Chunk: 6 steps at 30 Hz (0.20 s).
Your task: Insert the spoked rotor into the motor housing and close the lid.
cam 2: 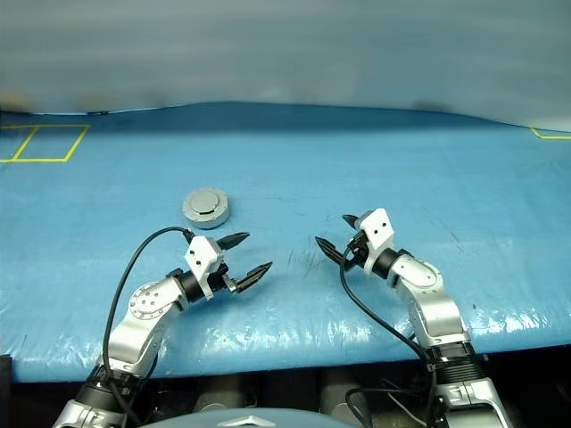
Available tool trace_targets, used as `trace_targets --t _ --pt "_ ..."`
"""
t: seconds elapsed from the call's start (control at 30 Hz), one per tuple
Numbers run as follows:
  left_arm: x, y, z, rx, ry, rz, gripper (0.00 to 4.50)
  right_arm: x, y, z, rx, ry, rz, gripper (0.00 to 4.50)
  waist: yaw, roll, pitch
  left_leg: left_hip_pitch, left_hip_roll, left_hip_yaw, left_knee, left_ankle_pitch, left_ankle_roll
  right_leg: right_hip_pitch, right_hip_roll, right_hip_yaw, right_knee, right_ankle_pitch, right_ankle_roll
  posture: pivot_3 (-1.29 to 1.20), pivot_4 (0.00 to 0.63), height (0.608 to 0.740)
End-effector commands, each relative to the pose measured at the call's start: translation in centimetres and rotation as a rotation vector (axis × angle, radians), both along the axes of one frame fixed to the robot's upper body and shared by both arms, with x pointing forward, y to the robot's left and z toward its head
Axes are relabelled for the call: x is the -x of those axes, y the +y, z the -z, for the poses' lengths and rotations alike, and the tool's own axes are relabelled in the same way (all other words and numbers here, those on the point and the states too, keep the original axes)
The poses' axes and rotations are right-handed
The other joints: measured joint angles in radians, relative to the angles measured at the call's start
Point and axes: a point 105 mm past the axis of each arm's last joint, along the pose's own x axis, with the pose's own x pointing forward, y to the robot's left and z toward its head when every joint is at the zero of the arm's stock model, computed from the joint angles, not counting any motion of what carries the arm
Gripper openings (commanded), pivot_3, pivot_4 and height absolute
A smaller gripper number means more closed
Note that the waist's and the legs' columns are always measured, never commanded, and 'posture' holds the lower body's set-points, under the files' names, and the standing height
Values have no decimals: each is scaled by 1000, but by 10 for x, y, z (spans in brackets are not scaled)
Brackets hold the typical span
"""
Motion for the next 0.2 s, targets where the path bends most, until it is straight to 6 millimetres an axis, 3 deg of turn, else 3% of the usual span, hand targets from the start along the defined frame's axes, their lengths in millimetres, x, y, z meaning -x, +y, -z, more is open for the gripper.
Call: trace_targets --t 0.03,0.2 --pt "0 0 -6 13 -38 0 4448 -4 -5 -15 4 -78 31 4500 0 0 0 0 0 0 0 0 0 0 0 0 0 0 0 0 150 740" --pt "-4 1 -10 28 -56 -19 4448 -5 -3 -15 18 -80 36 4500 0 0 0 0 0 0 0 0 0 0 0 0 0 0 0 0 150 740"
